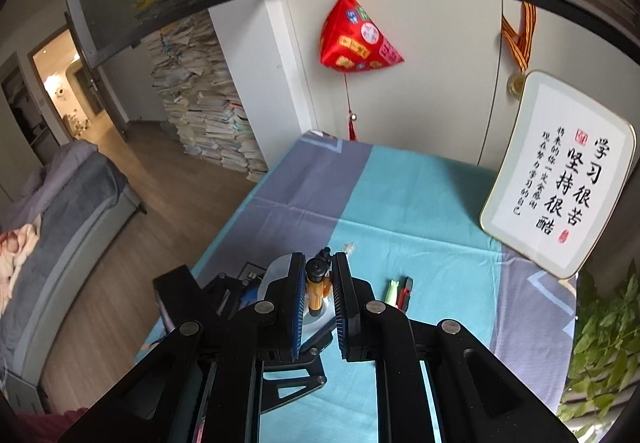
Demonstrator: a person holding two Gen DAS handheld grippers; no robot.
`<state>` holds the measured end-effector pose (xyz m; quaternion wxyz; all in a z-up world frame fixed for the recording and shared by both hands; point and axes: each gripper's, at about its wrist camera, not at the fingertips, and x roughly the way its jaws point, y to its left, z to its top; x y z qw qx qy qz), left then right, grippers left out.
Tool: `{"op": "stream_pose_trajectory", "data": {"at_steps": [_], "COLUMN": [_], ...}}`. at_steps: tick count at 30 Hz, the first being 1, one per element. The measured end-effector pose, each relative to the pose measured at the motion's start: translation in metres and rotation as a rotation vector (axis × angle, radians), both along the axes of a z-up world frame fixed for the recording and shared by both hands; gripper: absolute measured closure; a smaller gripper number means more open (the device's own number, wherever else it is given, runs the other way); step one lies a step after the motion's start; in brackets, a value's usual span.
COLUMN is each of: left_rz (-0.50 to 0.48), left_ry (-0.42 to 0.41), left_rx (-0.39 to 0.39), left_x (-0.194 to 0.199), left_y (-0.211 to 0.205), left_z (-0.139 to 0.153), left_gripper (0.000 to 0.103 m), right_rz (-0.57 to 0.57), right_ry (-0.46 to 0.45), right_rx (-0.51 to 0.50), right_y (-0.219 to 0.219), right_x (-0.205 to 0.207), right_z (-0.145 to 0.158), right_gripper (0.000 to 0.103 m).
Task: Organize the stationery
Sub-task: 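Lift the orange pencil over the frosted cup and release it inside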
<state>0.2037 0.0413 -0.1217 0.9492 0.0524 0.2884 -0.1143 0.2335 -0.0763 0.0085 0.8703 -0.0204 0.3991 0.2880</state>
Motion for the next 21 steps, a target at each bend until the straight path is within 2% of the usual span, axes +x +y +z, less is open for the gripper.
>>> {"op": "stream_pose_trajectory", "data": {"at_steps": [21], "left_rz": [0.001], "left_ry": [0.0], "left_rx": [0.002], "left_x": [0.0], "left_y": [-0.001], "left_z": [-0.001], "left_gripper": [0.029], "right_rz": [0.015], "right_ry": [0.124], "right_rx": [-0.006], "right_y": [0.015], "right_x": [0.012], "right_z": [-0.039], "right_gripper": [0.089]}}
